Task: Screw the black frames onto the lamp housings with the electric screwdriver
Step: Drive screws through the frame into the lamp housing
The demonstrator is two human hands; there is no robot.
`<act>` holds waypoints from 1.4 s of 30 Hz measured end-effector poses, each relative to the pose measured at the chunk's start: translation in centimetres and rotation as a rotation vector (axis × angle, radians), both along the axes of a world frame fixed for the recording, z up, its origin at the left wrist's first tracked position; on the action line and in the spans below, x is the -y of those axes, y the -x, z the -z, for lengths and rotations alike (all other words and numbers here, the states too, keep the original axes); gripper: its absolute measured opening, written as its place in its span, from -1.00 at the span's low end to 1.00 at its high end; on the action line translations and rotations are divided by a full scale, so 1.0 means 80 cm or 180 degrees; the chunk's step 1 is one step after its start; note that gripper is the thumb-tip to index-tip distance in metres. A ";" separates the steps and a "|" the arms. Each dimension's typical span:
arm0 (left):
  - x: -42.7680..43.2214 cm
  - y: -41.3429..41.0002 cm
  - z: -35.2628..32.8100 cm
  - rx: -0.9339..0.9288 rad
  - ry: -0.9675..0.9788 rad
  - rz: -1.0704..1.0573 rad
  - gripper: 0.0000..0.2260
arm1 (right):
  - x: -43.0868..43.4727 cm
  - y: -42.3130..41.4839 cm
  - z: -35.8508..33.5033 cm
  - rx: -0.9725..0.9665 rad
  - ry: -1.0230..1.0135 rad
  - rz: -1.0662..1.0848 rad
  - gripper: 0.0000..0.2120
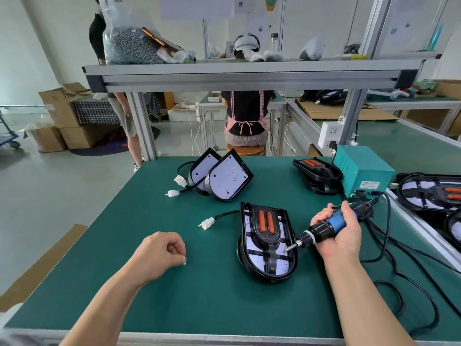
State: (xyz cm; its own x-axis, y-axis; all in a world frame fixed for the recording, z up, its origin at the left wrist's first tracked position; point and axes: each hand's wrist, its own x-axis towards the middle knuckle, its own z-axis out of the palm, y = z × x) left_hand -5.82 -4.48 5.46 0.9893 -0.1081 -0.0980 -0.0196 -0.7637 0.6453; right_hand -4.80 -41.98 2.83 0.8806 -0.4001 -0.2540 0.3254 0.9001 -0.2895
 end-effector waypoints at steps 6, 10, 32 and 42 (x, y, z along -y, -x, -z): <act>0.004 0.004 -0.002 0.0090 -0.0337 0.0158 -0.85 | 0.000 0.001 -0.001 -0.0017 -0.0018 -0.0025 -0.77; 0.011 0.006 -0.003 0.0091 -0.0687 0.0327 -0.82 | 0.000 0.000 -0.001 -0.0014 -0.0080 -0.0056 -0.74; 0.234 0.021 -0.024 -0.0214 0.2214 0.0336 -0.82 | 0.016 0.000 -0.006 0.0181 -0.0781 0.0233 -0.73; 0.256 0.020 -0.017 -0.0179 0.2203 0.0301 -0.72 | 0.020 -0.004 -0.008 0.0211 -0.0914 0.0215 -0.74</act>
